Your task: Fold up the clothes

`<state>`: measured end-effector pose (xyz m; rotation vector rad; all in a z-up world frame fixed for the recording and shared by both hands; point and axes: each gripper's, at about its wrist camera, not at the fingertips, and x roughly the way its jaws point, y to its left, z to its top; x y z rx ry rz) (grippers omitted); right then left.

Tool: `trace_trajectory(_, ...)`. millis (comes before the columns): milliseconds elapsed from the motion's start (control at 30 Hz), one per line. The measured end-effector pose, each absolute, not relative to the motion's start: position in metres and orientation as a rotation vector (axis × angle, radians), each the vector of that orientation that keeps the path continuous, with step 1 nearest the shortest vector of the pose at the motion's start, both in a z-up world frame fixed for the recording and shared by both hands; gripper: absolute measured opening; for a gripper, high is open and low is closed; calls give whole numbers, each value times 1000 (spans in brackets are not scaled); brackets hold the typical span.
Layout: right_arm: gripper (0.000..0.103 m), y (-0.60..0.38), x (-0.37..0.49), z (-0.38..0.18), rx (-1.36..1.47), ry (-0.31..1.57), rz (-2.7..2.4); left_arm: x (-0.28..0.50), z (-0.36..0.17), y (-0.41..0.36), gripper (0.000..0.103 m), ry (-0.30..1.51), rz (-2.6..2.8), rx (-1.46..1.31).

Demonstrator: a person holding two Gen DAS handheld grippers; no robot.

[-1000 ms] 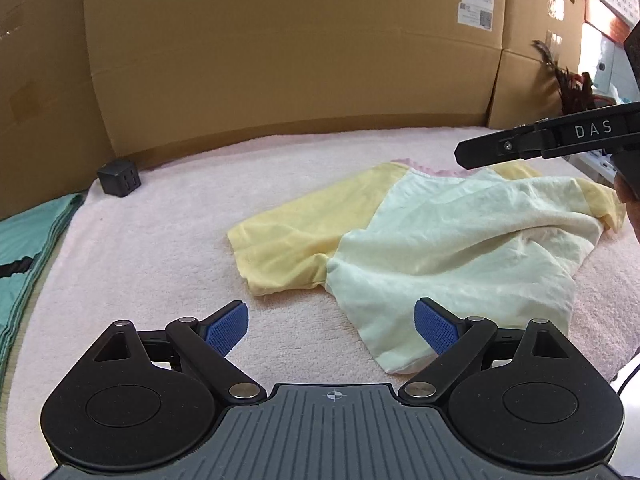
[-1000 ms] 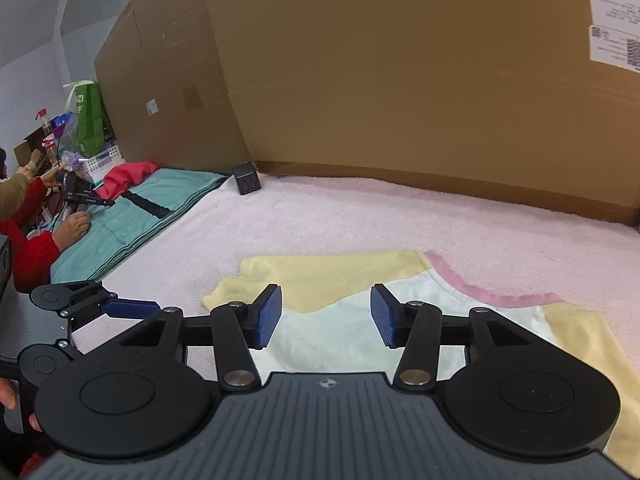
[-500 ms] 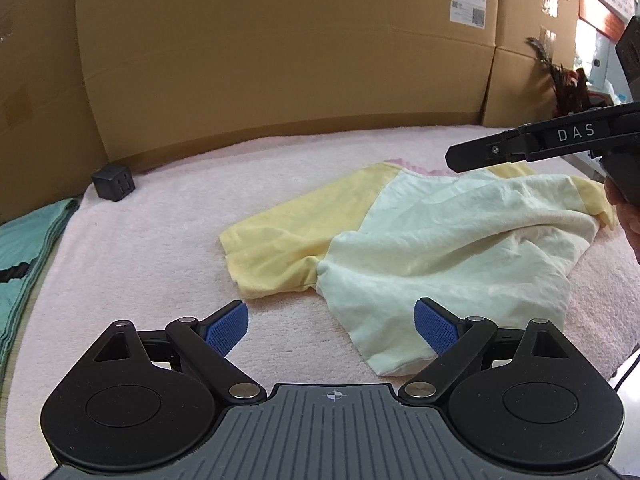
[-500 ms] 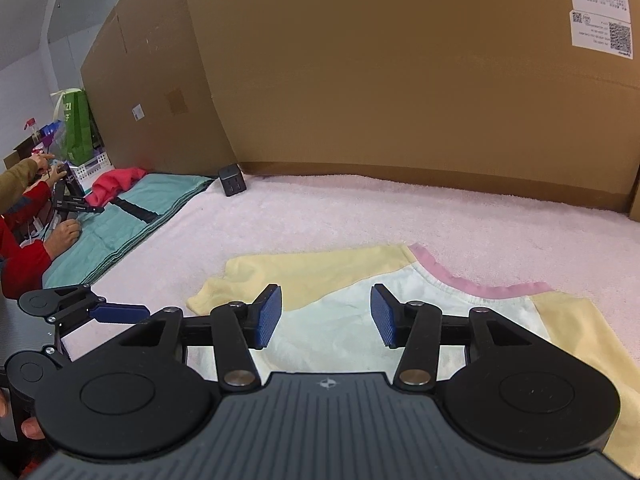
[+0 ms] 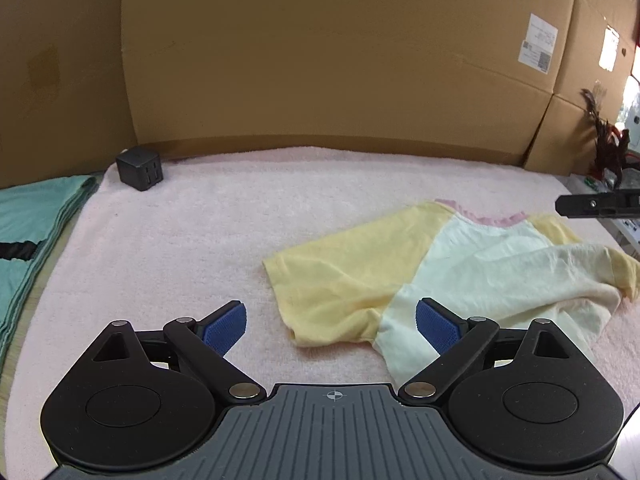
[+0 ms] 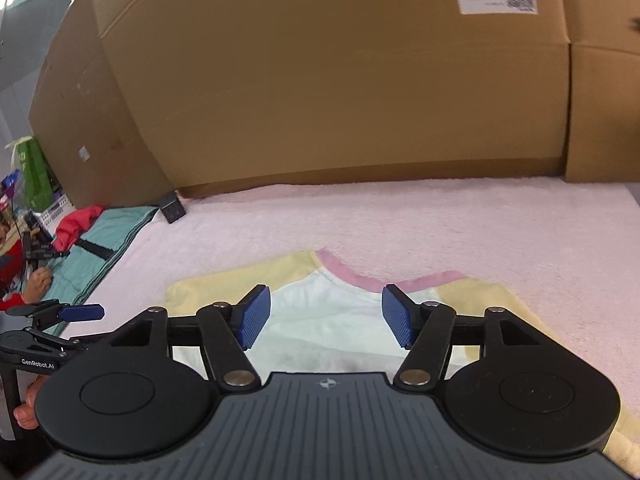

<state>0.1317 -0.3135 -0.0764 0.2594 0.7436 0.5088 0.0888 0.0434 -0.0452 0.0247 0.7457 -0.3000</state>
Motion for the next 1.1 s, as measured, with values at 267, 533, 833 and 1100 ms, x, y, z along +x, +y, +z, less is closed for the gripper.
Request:
trace_trajectory(267,67,-377,165,-87,461,833,412,146,-37,30,97,788,-294,55)
trace_trajectory(533,56,-333,194,-76,385,874,572,187,-43,4,97,832,-283,169)
trace_trajectory(833,56,-243,256,-114,203,996,587,185,-50,8,97,860,-290,181)
trace_trajectory(1100,11,-213,264,-116,50,982,608,200,-58,10,97,879,-258,191)
